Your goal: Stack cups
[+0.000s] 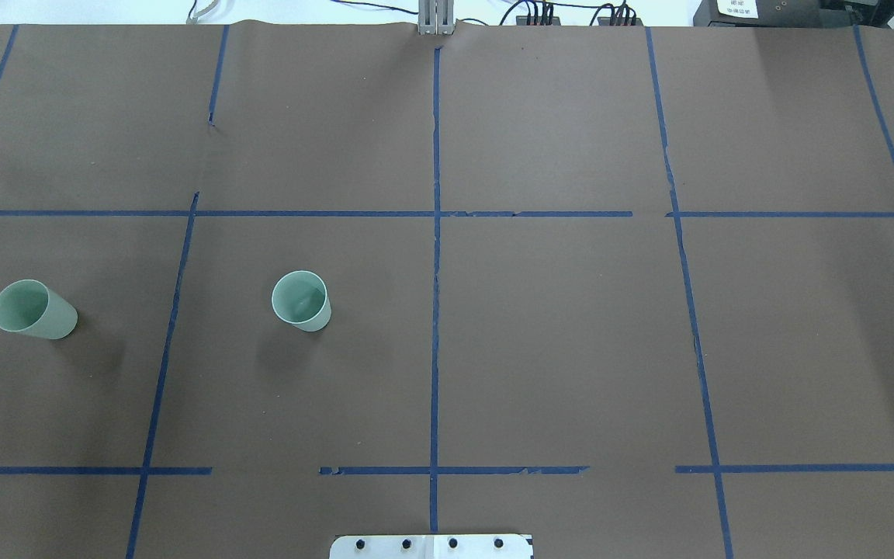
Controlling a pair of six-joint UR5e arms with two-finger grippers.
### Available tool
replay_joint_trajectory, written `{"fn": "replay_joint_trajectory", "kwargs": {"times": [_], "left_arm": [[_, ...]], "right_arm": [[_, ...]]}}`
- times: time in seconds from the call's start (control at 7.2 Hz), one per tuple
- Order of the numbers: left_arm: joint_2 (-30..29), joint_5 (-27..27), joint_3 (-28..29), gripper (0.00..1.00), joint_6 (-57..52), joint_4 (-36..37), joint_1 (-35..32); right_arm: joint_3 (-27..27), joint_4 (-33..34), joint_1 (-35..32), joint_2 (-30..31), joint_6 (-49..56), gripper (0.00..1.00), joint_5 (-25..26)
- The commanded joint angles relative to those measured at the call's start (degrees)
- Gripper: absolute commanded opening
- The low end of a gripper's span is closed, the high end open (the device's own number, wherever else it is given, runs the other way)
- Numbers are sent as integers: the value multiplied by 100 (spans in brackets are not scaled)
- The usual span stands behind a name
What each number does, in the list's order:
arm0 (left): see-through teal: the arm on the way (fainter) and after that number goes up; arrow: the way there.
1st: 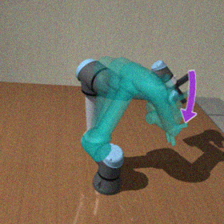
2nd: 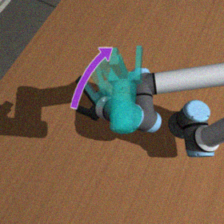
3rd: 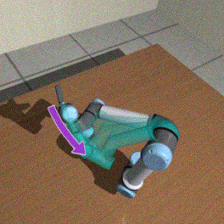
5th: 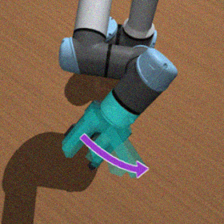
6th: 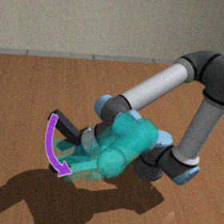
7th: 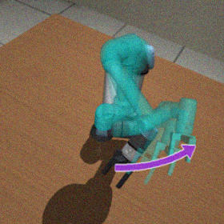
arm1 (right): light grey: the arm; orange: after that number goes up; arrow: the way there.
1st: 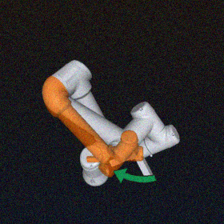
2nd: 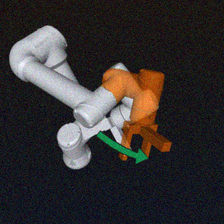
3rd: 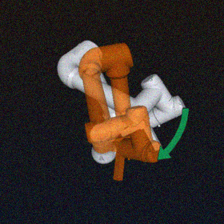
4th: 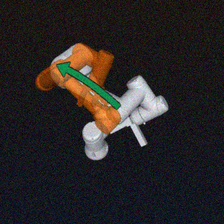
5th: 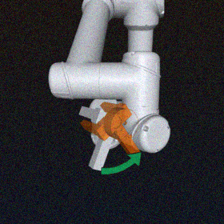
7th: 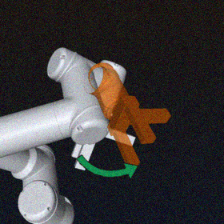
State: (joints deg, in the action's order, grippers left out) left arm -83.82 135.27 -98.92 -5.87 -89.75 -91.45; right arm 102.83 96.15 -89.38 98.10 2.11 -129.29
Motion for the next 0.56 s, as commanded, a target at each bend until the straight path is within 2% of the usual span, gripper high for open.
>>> {"fn": "replay_joint_trajectory", "kwargs": {"times": [0.0,0.14,0.28,0.42], "left_arm": [[-204,34,-4,100,-11,-155,30],[-231,34,-22,100,172,-409,100],[-249,-9,-101,100,1079,-472,388],[-241,-36,-128,100,2123,-1030,869]], "right_arm": [[0,0,8,-1,0,100,0],[0,0,0,-1,0,100,0],[0,0,-1,-1,0,100,0],[0,0,8,-1,0,100,0]]}}
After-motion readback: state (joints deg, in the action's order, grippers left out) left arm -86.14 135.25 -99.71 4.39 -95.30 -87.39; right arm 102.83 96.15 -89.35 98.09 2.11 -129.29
